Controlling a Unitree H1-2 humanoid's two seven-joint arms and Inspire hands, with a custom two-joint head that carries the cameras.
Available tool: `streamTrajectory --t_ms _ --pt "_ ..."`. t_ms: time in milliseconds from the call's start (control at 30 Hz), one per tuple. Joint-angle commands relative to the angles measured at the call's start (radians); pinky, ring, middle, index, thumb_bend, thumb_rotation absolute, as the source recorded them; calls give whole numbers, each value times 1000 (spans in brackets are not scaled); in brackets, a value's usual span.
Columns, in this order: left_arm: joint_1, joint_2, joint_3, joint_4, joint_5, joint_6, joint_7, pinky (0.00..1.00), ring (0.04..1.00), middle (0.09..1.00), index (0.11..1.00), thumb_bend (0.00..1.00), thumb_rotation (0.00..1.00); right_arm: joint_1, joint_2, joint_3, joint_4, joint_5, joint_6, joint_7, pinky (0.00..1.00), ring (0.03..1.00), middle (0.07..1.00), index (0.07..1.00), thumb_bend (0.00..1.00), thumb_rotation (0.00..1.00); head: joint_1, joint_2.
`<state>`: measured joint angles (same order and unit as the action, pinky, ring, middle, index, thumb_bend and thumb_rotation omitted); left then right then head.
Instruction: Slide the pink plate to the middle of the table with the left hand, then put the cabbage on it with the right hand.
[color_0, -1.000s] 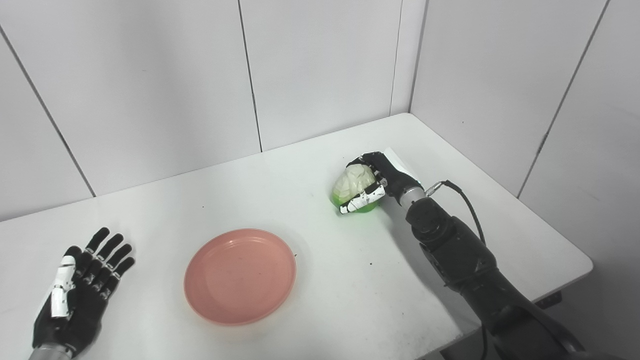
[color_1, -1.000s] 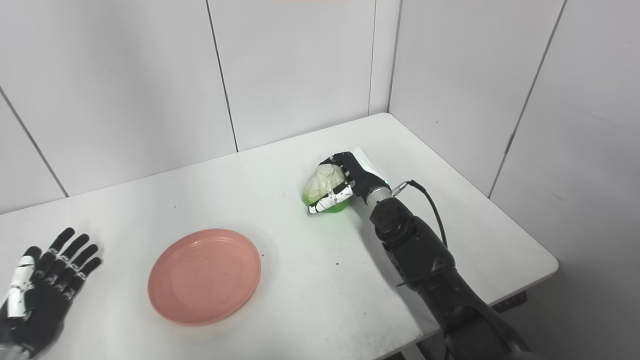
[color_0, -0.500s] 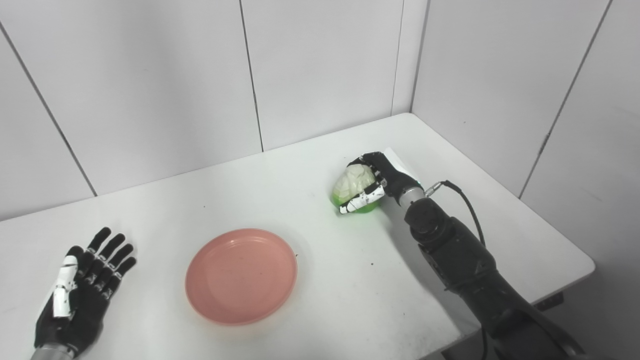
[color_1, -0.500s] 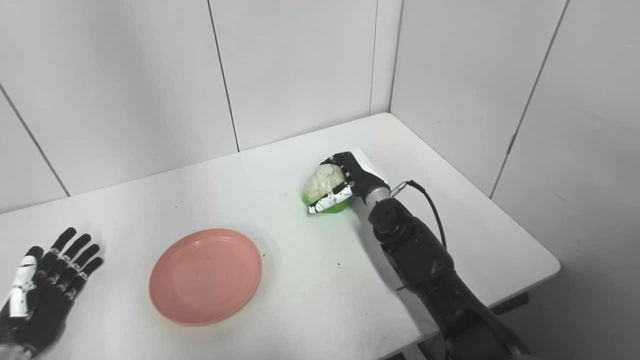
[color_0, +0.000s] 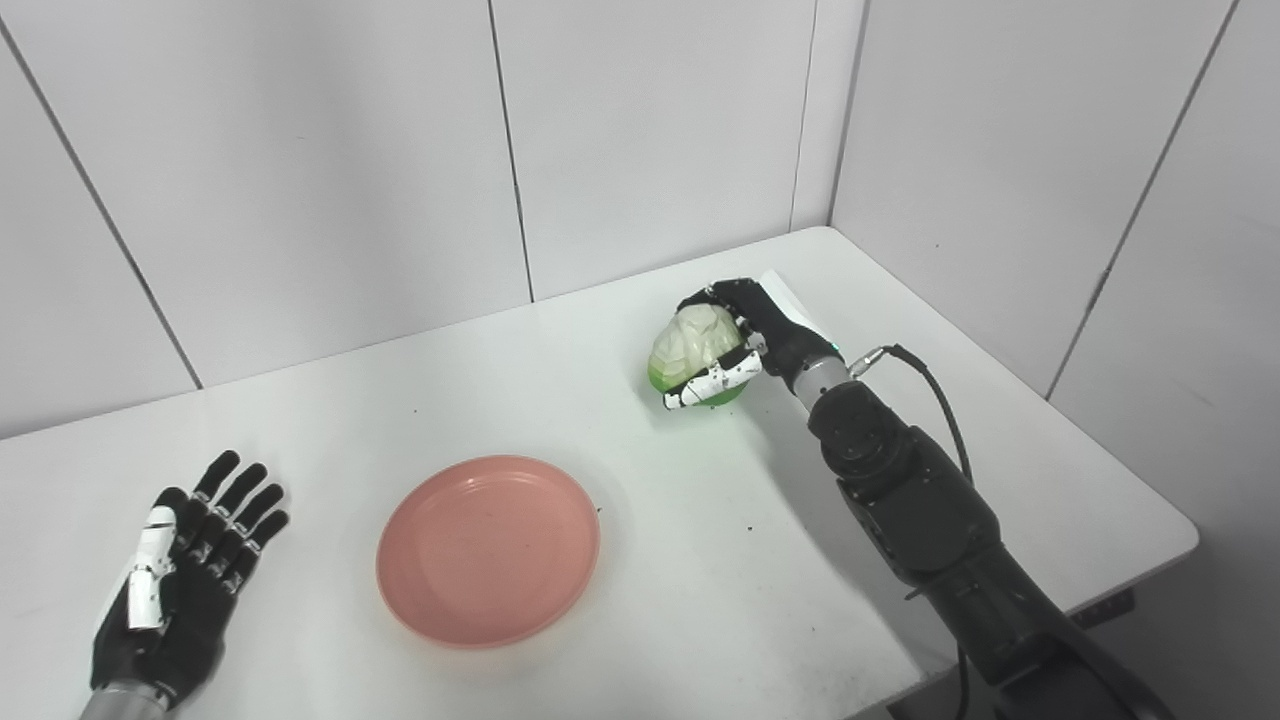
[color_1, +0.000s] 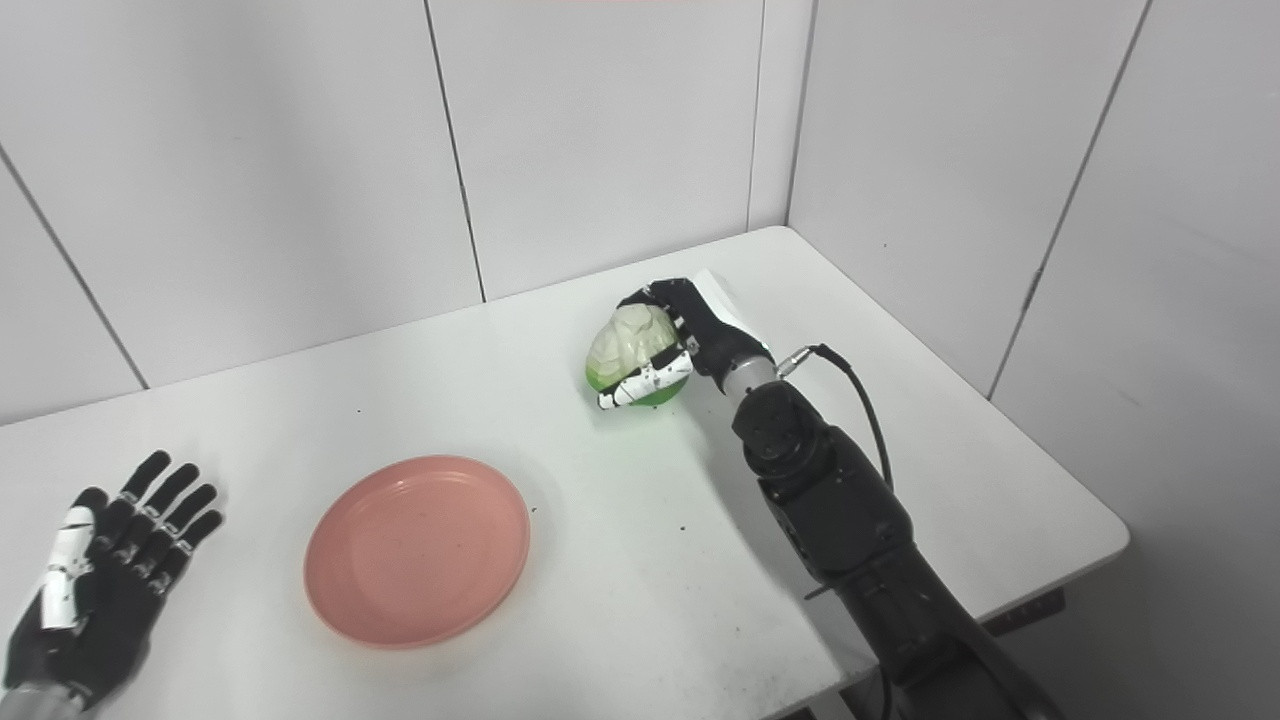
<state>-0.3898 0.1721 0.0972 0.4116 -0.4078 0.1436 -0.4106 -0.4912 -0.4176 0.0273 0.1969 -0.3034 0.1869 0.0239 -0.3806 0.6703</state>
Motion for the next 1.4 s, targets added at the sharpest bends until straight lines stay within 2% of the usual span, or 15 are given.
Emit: streamTrajectory --t_ms 0,167,367,400,467,800,1000,1367 --pt "44 -22 -23 18 35 73 36 920 913 926 921 392 1000 -61 -9 1 -59 -8 -3 5 367 434 463 504 528 0 22 -2" --pt "55 -43 -43 -16 51 73 65 920 913 927 923 393 1000 -77 14 28 -121 -17 5 38 361 429 459 510 528 0 89 0" --pt "72 -77 -59 -81 62 120 116 928 915 926 917 396 1000 -89 53 52 -171 -18 9 73 365 430 459 515 526 0 149 5" --pt "75 -84 -64 -90 68 124 125 928 916 926 917 396 1000 -91 61 57 -181 -16 17 82 365 431 459 515 526 0 184 10" --pt "77 -95 -74 -104 80 131 143 913 907 919 910 394 1000 -93 77 66 -196 -14 25 98 365 428 456 514 527 0 205 12" --pt "77 -140 -94 -145 97 166 186 919 910 919 906 396 1000 -96 158 128 -197 -12 -43 127 371 423 457 514 526 0 297 38" --pt "74 -155 -97 -158 105 182 198 897 902 912 903 393 1000 -93 191 161 -184 -8 -82 137 367 414 454 515 526 0 308 49" --pt "74 -162 -106 -179 118 197 208 900 899 911 905 404 1000 -68 239 214 -180 -23 -83 152 375 412 477 521 518 0 318 72"
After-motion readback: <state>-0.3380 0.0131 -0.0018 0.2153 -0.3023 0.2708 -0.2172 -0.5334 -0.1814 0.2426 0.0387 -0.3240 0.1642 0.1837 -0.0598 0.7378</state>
